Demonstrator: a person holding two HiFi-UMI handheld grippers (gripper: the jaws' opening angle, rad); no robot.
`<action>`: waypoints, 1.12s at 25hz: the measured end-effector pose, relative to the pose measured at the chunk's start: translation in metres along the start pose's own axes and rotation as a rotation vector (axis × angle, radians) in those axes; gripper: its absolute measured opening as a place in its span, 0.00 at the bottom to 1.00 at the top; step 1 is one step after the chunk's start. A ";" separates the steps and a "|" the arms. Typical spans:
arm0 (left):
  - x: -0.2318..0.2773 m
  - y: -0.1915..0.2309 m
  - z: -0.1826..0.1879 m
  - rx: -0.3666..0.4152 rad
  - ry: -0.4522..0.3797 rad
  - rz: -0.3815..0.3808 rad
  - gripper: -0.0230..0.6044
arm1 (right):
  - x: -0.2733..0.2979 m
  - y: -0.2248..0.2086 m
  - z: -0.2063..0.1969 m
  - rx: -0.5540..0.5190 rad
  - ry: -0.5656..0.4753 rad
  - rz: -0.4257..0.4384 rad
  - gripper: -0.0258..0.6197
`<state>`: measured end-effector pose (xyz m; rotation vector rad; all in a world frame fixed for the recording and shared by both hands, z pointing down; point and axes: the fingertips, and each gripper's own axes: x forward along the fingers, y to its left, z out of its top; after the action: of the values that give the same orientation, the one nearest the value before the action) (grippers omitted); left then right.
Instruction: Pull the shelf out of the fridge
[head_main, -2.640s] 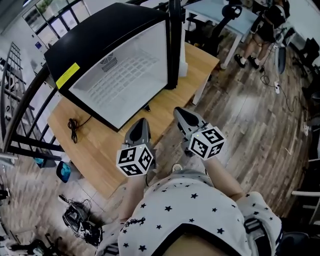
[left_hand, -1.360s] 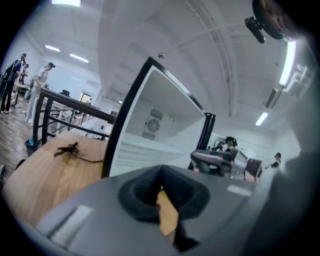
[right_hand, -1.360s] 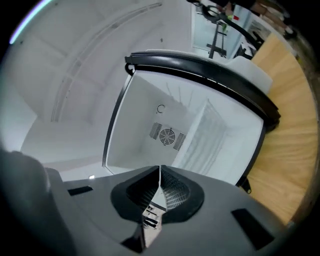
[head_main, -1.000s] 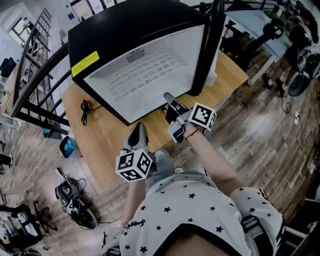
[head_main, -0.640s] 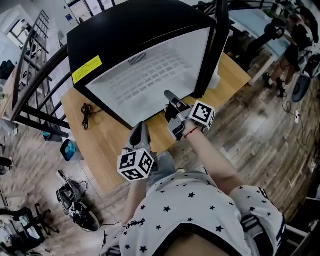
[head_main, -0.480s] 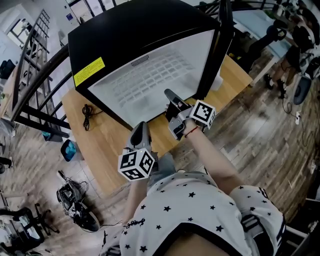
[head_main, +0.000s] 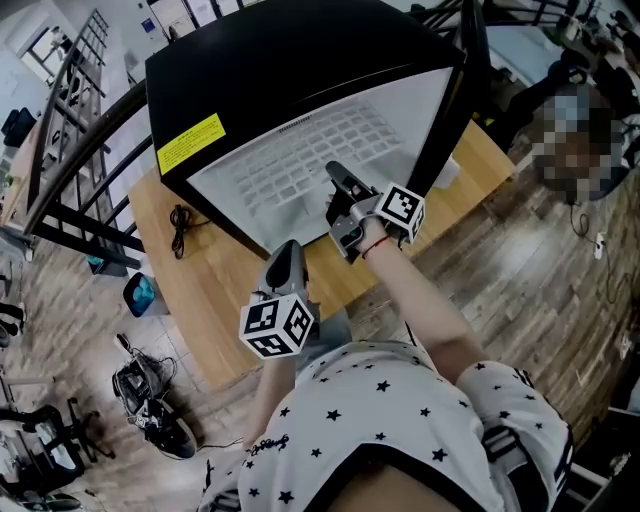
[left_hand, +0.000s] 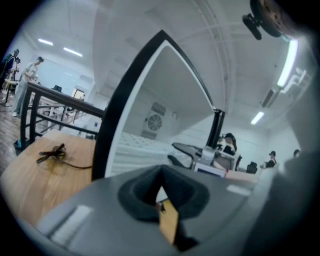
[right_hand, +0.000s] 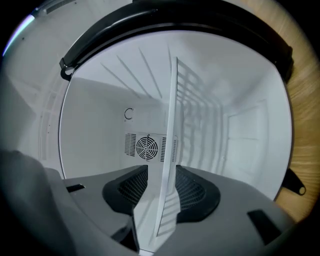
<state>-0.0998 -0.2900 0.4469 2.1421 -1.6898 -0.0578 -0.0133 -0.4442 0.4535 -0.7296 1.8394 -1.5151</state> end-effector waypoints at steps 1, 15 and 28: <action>0.000 0.002 0.000 0.000 0.002 0.002 0.05 | 0.006 -0.001 0.000 0.004 -0.001 0.000 0.26; 0.008 0.008 -0.001 -0.009 0.003 0.014 0.05 | 0.052 -0.016 0.001 0.083 -0.061 -0.041 0.12; -0.003 0.004 -0.008 -0.031 0.000 0.027 0.05 | 0.046 -0.013 0.001 0.052 -0.062 -0.032 0.11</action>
<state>-0.1017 -0.2852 0.4548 2.0965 -1.7060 -0.0764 -0.0418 -0.4815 0.4605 -0.7764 1.7440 -1.5380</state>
